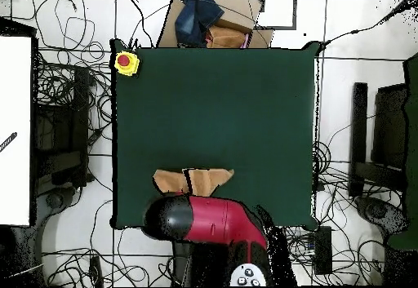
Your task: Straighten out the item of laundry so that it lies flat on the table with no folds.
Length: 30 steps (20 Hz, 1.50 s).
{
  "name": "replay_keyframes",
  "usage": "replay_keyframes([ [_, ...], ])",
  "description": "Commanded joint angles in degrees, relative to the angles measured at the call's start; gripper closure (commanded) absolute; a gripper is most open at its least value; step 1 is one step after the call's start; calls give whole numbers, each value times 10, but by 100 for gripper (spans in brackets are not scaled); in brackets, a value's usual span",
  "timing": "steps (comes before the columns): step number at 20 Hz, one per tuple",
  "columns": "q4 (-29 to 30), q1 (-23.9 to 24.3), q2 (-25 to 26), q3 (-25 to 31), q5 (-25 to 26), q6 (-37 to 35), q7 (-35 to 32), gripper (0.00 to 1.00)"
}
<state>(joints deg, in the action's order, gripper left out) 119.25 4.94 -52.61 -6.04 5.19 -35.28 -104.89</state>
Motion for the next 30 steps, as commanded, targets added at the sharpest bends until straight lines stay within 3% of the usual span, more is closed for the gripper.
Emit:
replay_keyframes([
  [1,-75,14,-39,-42,44,-122,-50,100],
  [9,-51,49,-63,0,-16,-94,-59,100],
  [23,-46,71,-43,32,-31,-57,-48,100],
  [30,-17,132,-20,51,-17,3,8,100],
])
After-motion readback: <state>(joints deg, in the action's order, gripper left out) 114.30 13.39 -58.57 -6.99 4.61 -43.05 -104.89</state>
